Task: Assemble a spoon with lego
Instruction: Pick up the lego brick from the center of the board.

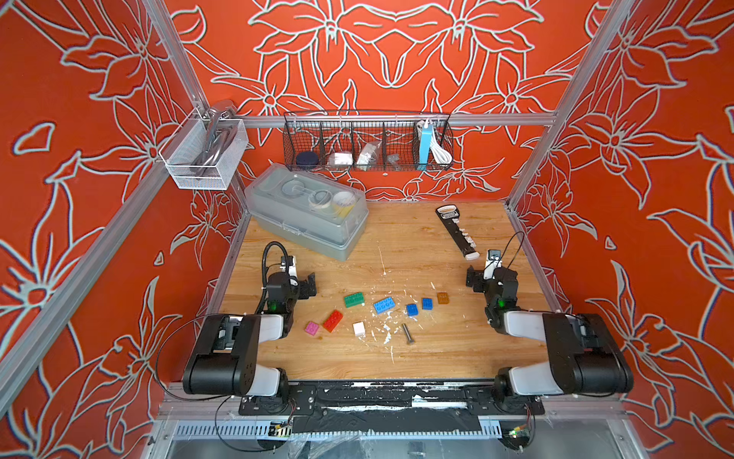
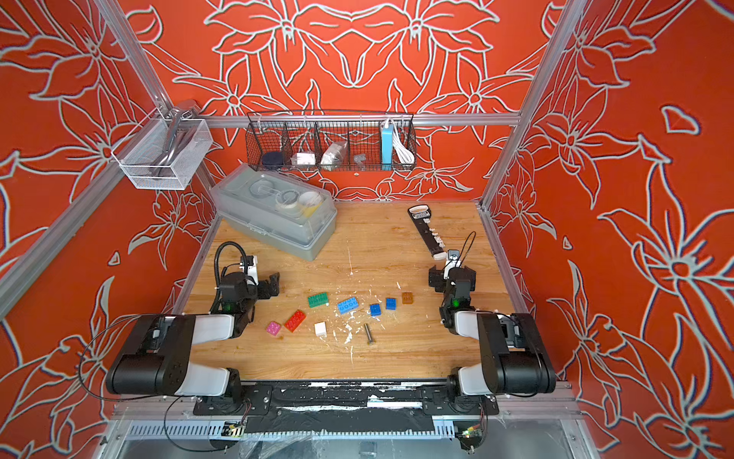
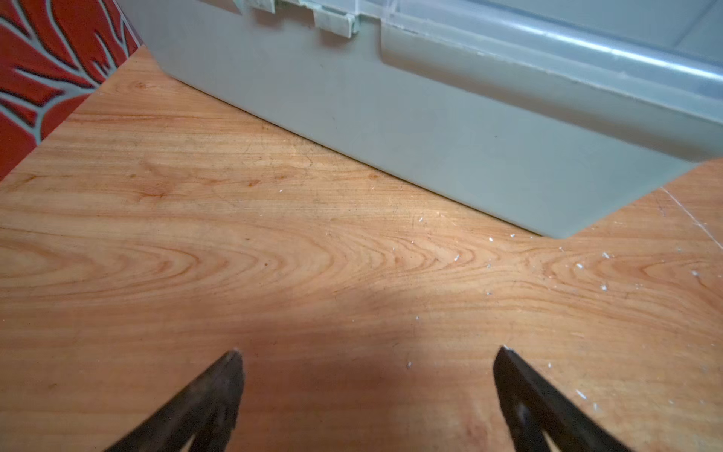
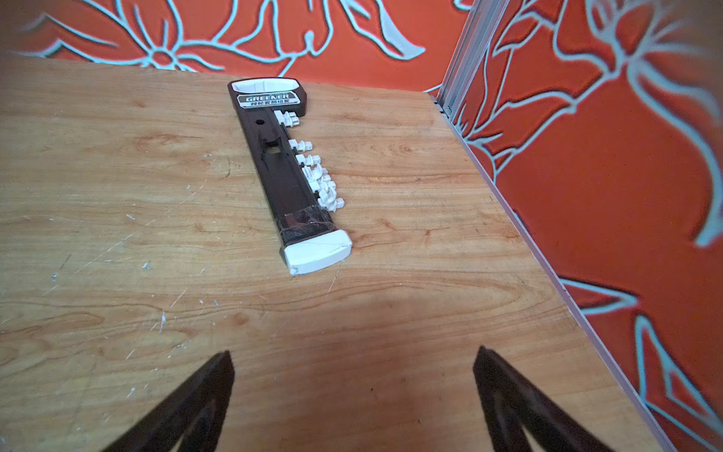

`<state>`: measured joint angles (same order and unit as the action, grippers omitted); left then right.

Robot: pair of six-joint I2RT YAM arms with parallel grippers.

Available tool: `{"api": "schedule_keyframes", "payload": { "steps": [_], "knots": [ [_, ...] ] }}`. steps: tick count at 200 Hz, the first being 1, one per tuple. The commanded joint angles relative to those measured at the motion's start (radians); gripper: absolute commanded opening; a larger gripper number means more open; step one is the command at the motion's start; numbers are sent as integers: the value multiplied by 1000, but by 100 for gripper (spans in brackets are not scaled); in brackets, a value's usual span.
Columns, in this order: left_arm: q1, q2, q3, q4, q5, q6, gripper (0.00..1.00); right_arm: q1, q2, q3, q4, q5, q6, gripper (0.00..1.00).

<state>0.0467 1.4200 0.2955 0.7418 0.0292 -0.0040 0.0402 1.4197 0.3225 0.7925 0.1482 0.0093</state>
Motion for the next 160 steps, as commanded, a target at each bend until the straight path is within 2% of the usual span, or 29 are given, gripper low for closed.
{"api": "schedule_keyframes", "payload": {
  "steps": [1,114,126,132,142,152,160],
  "knots": [
    [4,-16,21,8,11,-4,98,4,-11,-3,6,5,-3,100],
    [6,-15,21,9,13,-4,98,3,-13,-2,3,3,-3,100],
    [3,-30,28,-4,44,10,98,4,-19,3,5,-10,-9,100],
    [-8,-49,47,-46,52,28,98,8,-40,31,-52,-14,-15,100],
    [-39,-105,95,-174,5,46,98,18,-103,139,-326,18,-4,100],
    [-70,-163,138,-294,-66,42,98,17,-141,260,-572,84,81,100],
    [-99,-206,160,-359,-86,48,98,19,-158,344,-726,89,137,100]
  ]
}}
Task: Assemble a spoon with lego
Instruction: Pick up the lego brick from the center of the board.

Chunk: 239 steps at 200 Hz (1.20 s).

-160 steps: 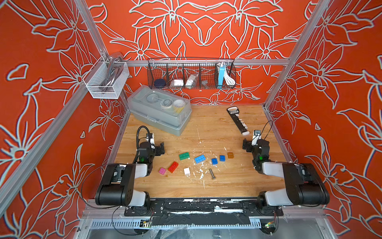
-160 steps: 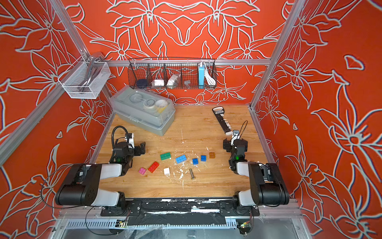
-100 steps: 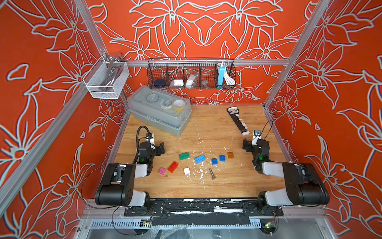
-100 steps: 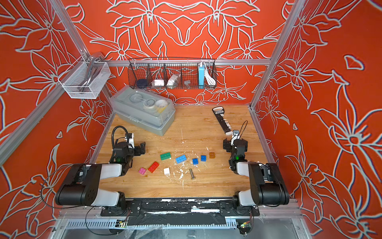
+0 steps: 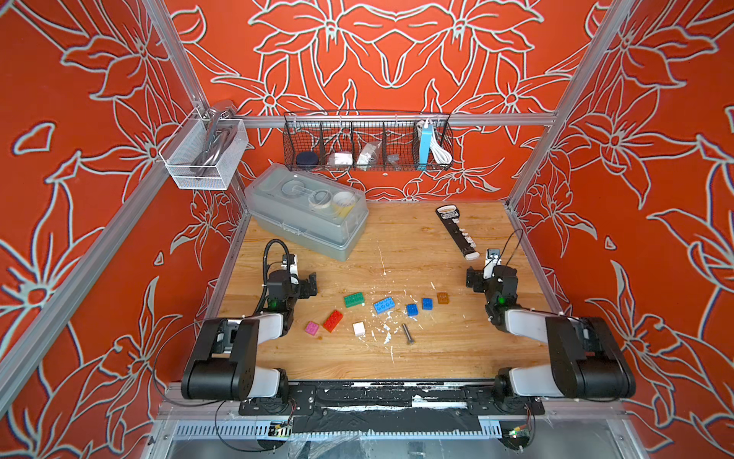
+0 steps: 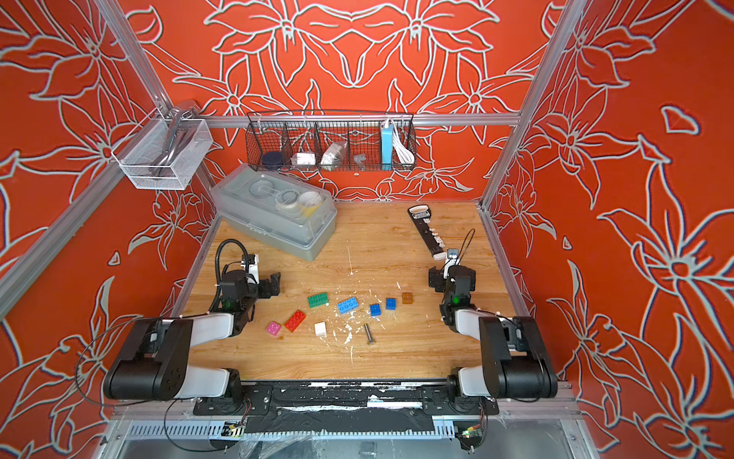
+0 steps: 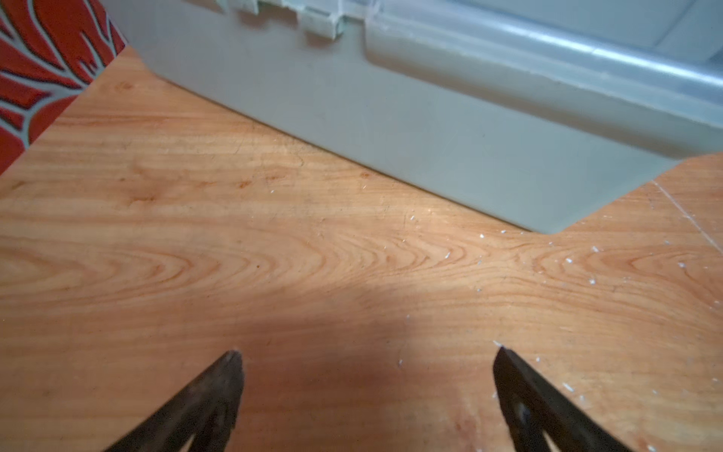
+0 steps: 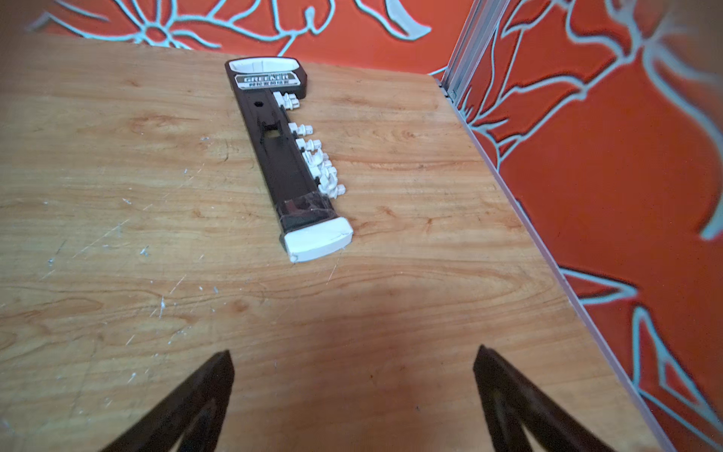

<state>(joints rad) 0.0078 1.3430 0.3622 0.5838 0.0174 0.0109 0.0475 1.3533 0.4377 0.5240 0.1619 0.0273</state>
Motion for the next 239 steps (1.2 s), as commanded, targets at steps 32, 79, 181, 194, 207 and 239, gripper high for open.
{"api": "schedule_keyframes", "payload": {
  "steps": [32,79,181,194,207,239],
  "knots": [
    [-172,-229,205,-383,-126,-86,98,88,-125,471,-911,-6,188,100],
    [-251,-234,446,-776,55,-285,98,269,-62,636,-1360,-120,315,93],
    [-704,-318,237,-675,-41,-417,98,411,30,564,-1256,-247,492,65],
    [-704,-312,238,-675,-46,-415,98,424,61,564,-1234,-259,505,60],
    [-704,-305,238,-668,-45,-405,98,443,91,570,-1219,-256,516,59],
    [-704,-274,236,-659,-35,-406,98,485,160,590,-1208,-240,532,53]
  ]
}}
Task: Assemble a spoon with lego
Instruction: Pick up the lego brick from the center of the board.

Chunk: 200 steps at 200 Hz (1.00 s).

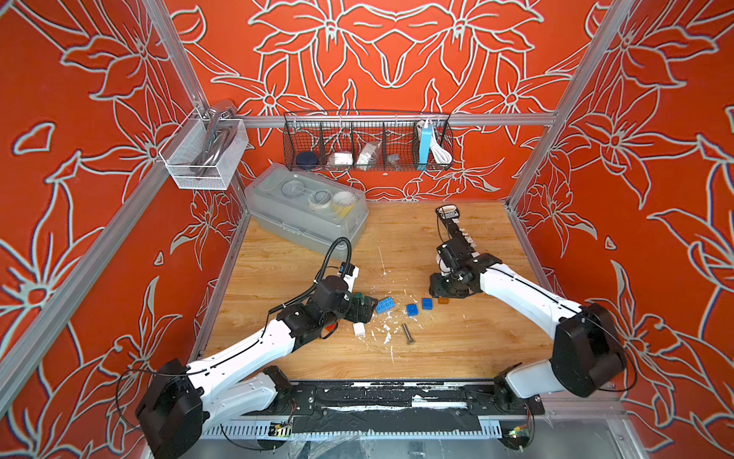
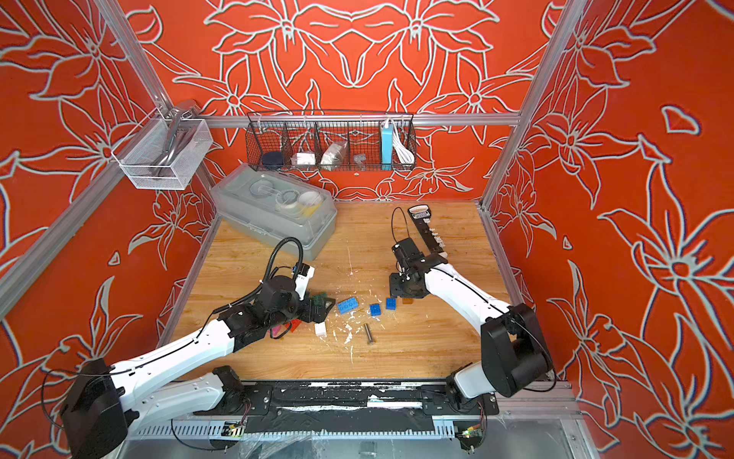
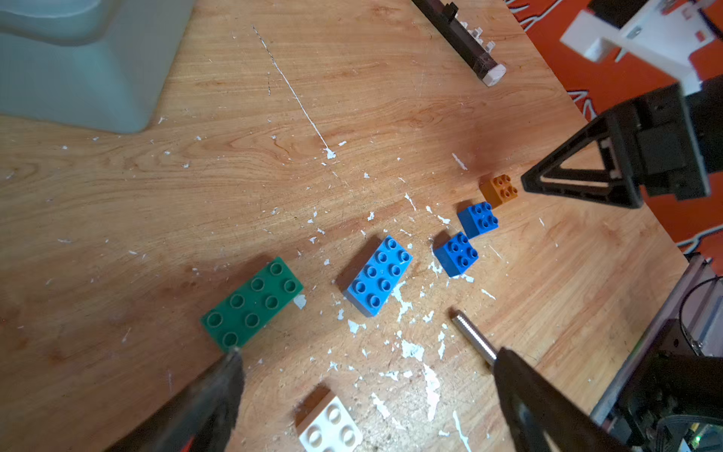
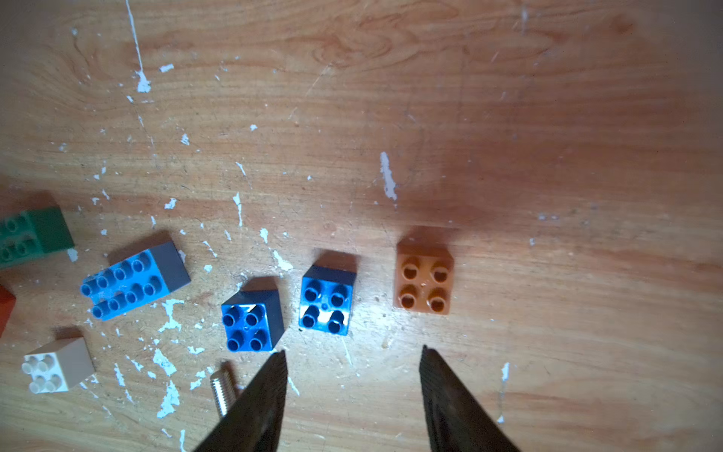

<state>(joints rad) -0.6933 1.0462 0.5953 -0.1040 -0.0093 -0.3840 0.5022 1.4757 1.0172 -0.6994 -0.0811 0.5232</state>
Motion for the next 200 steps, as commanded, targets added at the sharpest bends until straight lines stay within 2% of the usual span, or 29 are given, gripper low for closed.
{"api": "schedule_keyframes", "payload": {
  "steps": [1,50,126,200],
  "knots": [
    [-3,25,3,29,-8,-11,98,31,40,12,15,5,36,53],
    [-3,53,-5,50,0,-13,98,61,113,23,21,58,55,53],
    [-3,67,-4,54,-3,-9,98,89,206,31,45,56,64,52],
    [-3,66,-4,46,-1,-2,98,101,207,40,28,81,57,25]
  ]
}}
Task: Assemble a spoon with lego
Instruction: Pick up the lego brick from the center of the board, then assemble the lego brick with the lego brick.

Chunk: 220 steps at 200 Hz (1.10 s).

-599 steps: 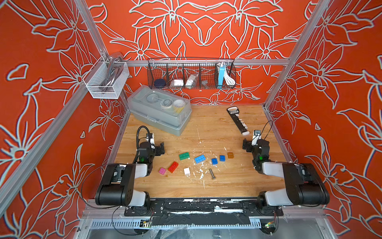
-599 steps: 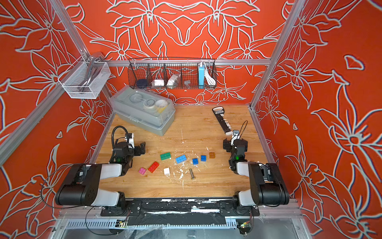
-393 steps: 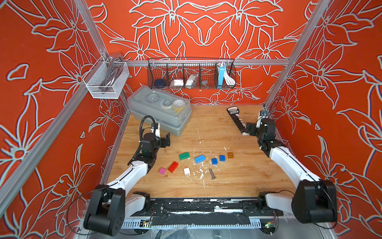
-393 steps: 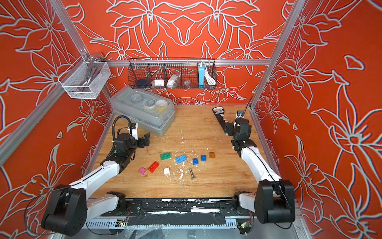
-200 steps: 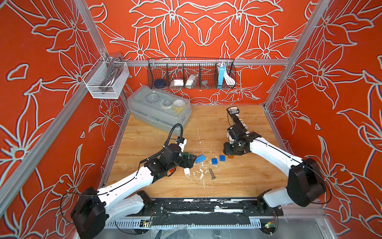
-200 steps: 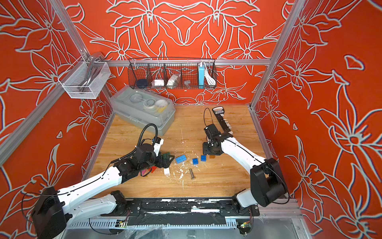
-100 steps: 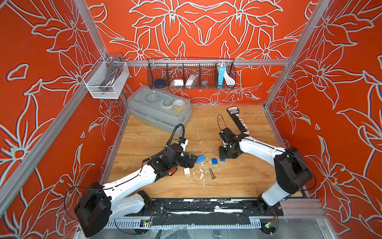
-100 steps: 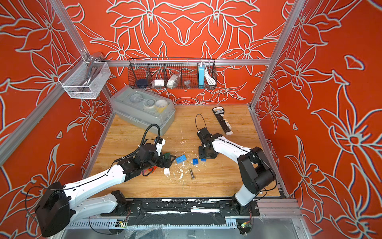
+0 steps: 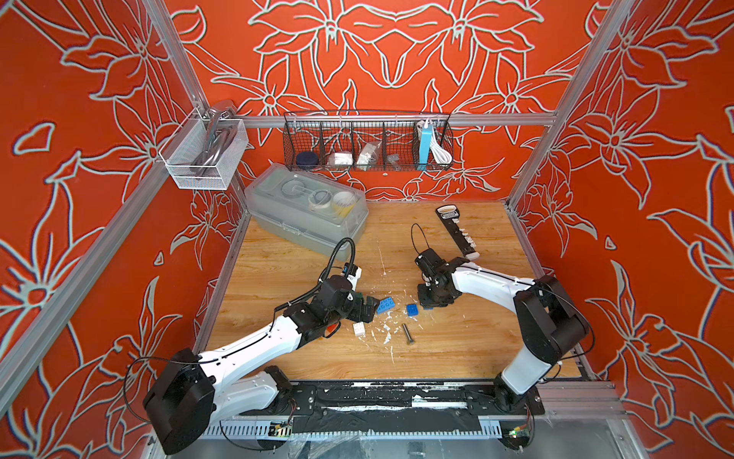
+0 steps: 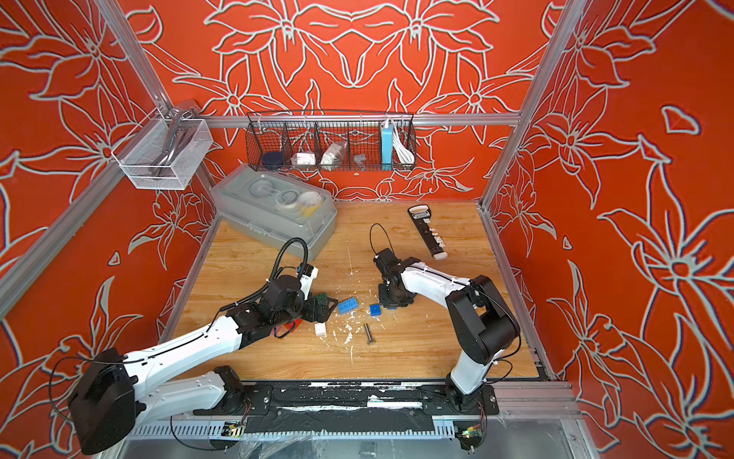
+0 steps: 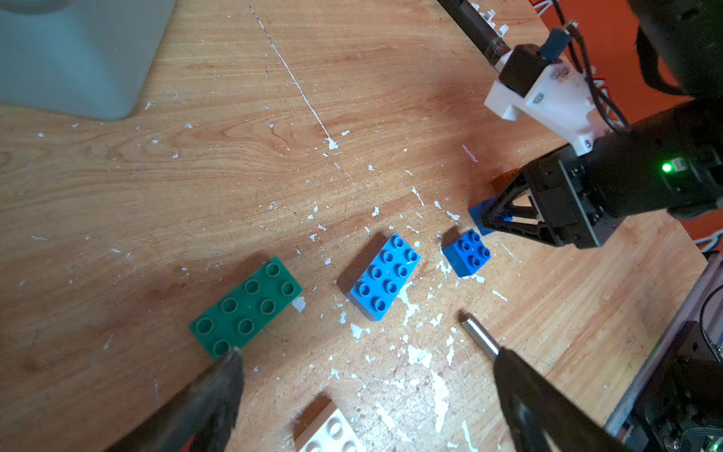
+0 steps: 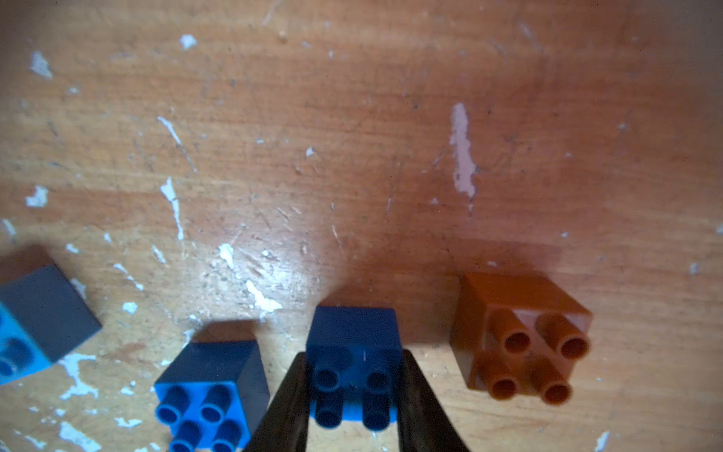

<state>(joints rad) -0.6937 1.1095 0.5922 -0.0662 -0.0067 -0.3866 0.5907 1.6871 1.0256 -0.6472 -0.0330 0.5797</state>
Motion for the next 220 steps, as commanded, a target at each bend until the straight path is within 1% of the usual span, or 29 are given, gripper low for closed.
{"api": "schedule_keyframes", "payload": {
  "steps": [1,24,46,64,80,105,152,188,220],
  "knots": [
    [-3,3,-1,8,-3,1,98,12,-6,32,-25,33,0,24],
    [-5,-2,-19,33,19,17,98,14,-67,52,-60,48,-4,21],
    [-18,-6,-35,63,47,43,98,14,-122,83,-120,101,-19,19],
    [-28,-2,-41,91,73,57,98,10,-133,122,-185,146,-45,18],
    [-39,8,-39,108,92,67,98,-1,-130,134,-209,161,-66,18],
    [-58,22,-33,122,99,83,98,-34,-123,125,-216,152,-90,17],
    [-66,37,-28,127,100,86,98,-108,-127,85,-203,113,-138,16],
    [-67,49,-22,126,100,86,98,-133,-123,44,-159,71,-153,16],
    [-67,50,-21,124,97,87,98,-141,-114,25,-132,58,-155,16]
  ]
}}
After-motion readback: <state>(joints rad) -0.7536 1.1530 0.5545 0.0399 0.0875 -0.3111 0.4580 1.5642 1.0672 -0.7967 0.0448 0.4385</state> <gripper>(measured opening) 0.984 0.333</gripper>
